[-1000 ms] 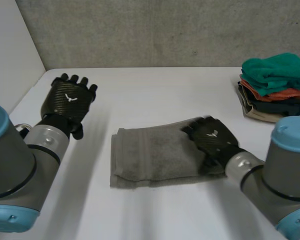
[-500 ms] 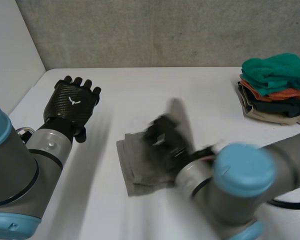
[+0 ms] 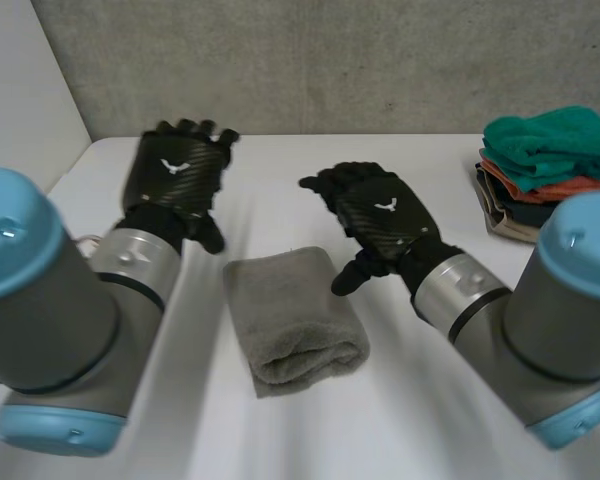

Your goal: Fold the laundry.

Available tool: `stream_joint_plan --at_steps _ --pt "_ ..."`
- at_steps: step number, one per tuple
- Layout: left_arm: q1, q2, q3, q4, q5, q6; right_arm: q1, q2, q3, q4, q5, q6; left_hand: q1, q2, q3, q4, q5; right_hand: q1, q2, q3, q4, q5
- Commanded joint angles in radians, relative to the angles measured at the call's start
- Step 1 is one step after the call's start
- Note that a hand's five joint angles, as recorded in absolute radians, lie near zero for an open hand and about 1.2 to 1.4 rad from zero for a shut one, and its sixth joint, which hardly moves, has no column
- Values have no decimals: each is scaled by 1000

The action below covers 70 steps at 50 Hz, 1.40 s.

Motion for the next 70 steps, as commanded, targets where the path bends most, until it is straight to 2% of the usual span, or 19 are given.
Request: stream_joint_plan --at_steps 1,6,10,14,19,23,25,28,29,33,36,37,40,41,46,55,70 --pt "-96 -146 41 -44 -74 -105 -5 165 -207 300 -14 2 10 -8 -15 -6 -26 -47 -30 -31 -31 -48" --pt "-125 -277 45 -81 -91 -119 -8 289 -344 444 -67 -14 10 -8 -15 -6 -26 -47 -30 -31 -31 -48" --pt "-127 -341 44 -112 -99 -116 -8 366 -381 466 -80 -35 16 -2 -9 -1 -20 -47 -30 -31 -31 -48" --pt "-110 -361 47 -146 -114 -110 0 409 -384 465 -42 -148 27 10 3 11 -9 -47 -30 -31 -31 -48" --pt "-73 -358 30 -175 -112 -111 7 401 -376 463 102 -335 36 19 12 20 0 -36 -20 -21 -21 -38" --pt "-65 -289 45 -176 -105 -111 24 377 -361 439 159 -385 42 25 18 26 6 -36 -20 -21 -21 -38" --pt "-65 -255 55 -175 -103 -110 47 343 -328 382 161 -385 42 25 18 26 6 -36 -20 -21 -21 -38" --pt "-65 -192 94 -175 -71 -108 64 289 -268 311 161 -385 45 28 20 29 9 -36 -20 -21 -21 -38" --pt "-65 -181 107 -176 -59 -107 75 228 -210 249 161 -385 45 28 21 29 9 -39 -23 -24 -24 -41" --pt "-45 -121 169 -185 45 -105 114 115 -66 118 161 -399 60 42 35 43 24 -42 -26 -27 -27 -44" --pt "-12 -100 212 -211 171 -88 150 98 49 14 152 -402 83 66 59 67 47 -42 -26 -27 -27 -44" --pt "7 -97 238 -236 246 -70 154 99 77 -8 152 -402 109 92 85 93 73 -42 -26 -27 -27 -44" --pt "22 -97 283 -296 361 -41 171 99 166 -78 150 -402 104 86 79 87 68 -39 -23 -24 -24 -41" --pt "30 -97 309 -335 434 -35 174 101 185 -97 152 -403 104 86 79 87 68 -39 -23 -24 -24 -41" --pt "33 -115 355 -412 588 -30 181 125 248 -216 150 -406 98 80 73 82 62 -36 -20 -21 -21 -38" --pt "33 -143 352 -411 578 -30 171 243 213 -327 150 -445 92 75 67 76 56 90 106 105 105 88" --pt "34 -150 348 -409 567 -35 170 311 148 -375 133 -457 92 75 67 76 56 307 324 322 322 306"
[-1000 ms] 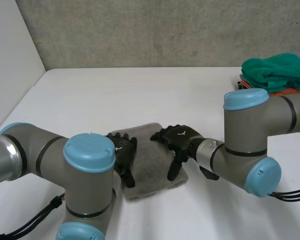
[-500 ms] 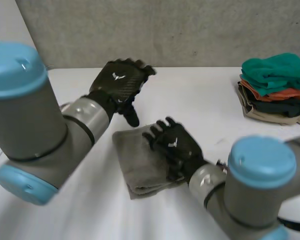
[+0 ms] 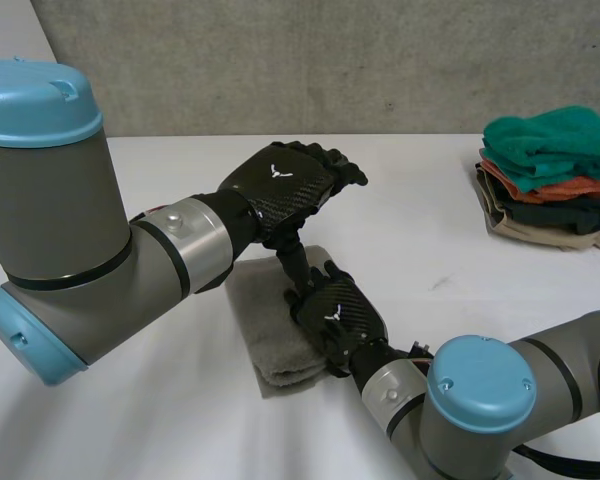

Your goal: Fold the laundry.

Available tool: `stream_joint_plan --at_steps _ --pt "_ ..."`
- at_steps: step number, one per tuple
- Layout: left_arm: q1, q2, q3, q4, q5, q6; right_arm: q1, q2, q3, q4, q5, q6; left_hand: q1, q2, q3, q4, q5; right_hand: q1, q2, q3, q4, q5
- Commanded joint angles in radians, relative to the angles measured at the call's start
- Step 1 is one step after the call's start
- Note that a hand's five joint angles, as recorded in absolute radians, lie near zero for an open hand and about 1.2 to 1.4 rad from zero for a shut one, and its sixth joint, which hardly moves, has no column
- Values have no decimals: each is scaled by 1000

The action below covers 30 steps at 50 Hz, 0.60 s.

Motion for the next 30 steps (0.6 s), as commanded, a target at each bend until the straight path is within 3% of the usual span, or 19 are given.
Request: stream_joint_plan --at_steps 1,11,17,23,30 --pt "1 1 -2 0 -1 0 -1 32 -27 -9 -22 -3 43 46 48 44 42 161 171 159 161 168" --pt "1 4 0 0 -1 0 -1 43 -39 -8 -26 -15 43 46 48 44 42 231 241 229 231 239" --pt "1 4 1 0 1 -1 -1 64 -76 -8 -26 -16 43 46 48 44 42 1016 1026 1014 1016 1024" --pt "4 16 9 0 -1 0 -14 48 -165 -9 -16 -4 43 46 48 44 42 1017 1028 1015 1017 1025" --pt "33 56 33 11 -4 -1 -138 -35 -330 -11 -13 33 43 46 48 44 42 1017 1028 1015 1017 1025"
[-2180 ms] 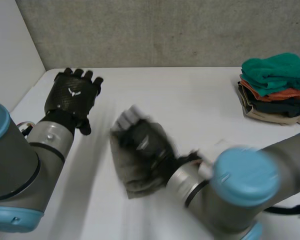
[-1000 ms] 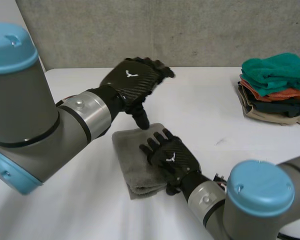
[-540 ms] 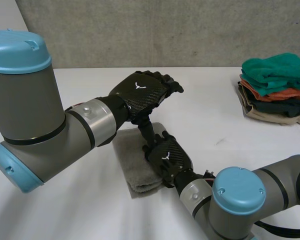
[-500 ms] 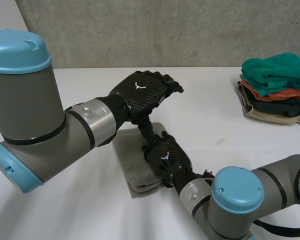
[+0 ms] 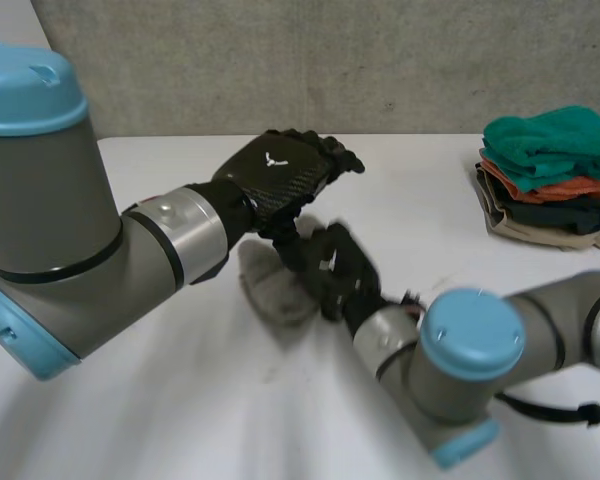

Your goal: Fold the laundry.

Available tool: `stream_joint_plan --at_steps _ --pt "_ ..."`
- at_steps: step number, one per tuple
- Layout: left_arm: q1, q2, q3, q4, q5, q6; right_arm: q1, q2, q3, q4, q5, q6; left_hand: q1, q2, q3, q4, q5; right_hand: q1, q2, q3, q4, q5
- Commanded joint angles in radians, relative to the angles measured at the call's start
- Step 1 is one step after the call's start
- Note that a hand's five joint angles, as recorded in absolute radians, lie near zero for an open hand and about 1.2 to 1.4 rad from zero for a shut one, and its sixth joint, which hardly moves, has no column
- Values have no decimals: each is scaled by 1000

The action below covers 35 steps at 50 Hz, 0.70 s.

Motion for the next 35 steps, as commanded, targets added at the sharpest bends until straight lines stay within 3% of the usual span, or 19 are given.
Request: stream_joint_plan --at_steps 1,12,16,28,35 --pt "25 42 24 13 -4 -3 -131 -79 -185 -1 2 48 43 46 48 44 42 375 265 253 227 308" --pt "36 70 33 42 -14 -6 -401 -124 -433 -3 -10 195 43 46 48 44 42 375 265 253 227 308" --pt "33 70 27 42 -14 -6 -547 -83 -520 -6 -56 265 43 46 48 44 42 375 265 253 227 308" --pt "29 62 10 42 -15 -4 -838 284 -723 8 -402 387 46 49 51 47 45 375 265 253 227 308" --pt "29 58 -4 42 -15 -3 -943 388 -712 32 -566 388 46 49 51 47 45 375 265 253 227 308"
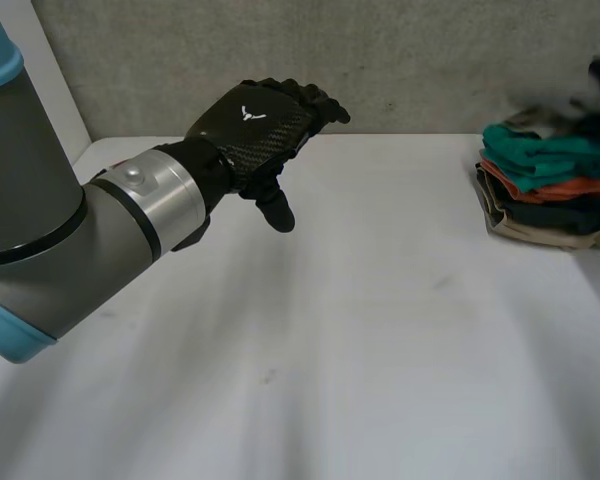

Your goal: Fold the laundry.

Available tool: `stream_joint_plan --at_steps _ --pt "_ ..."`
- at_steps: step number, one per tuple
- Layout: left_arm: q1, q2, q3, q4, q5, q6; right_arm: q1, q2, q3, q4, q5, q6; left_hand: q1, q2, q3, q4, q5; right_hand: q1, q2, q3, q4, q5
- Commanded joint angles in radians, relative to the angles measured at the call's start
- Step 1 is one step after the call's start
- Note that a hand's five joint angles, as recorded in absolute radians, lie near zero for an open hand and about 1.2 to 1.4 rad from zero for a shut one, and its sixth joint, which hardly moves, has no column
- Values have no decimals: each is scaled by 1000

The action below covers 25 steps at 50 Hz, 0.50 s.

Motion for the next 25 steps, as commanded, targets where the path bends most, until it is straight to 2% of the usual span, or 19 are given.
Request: stream_joint_plan --at_steps 1,6,7,8,9,14,17,25 --pt "0 -5 -13 0 0 1 -104 124 8 25 -193 -2 46 49 51 47 45 373 256 243 200 293" --pt "-1 -6 -15 0 -2 1 -123 122 10 25 -213 -2 49 52 54 50 48 373 256 243 200 293" --pt "-1 -6 -15 0 -3 1 -123 118 13 25 -212 -2 49 52 54 50 48 310 193 180 137 231" --pt "-1 -6 -15 0 -3 1 -123 109 19 27 -206 0 49 52 54 50 48 -150 -266 -280 -322 -229" --pt "-1 -5 -15 0 -3 1 -123 98 25 27 -201 0 49 52 54 50 48 -347 -463 -476 -519 -426" --pt "-3 1 -15 0 -8 1 -123 10 86 29 -138 -2 49 52 54 50 48 -709 -825 -839 -881 -788" --pt "-11 4 -13 0 -8 1 -120 -51 132 33 -121 -2 49 52 54 50 48 -847 -963 -977 -1019 -926" --pt "-43 9 -12 -2 -8 1 -126 -243 271 180 -118 -2 49 52 54 50 48 -849 -965 -979 -1021 -928"
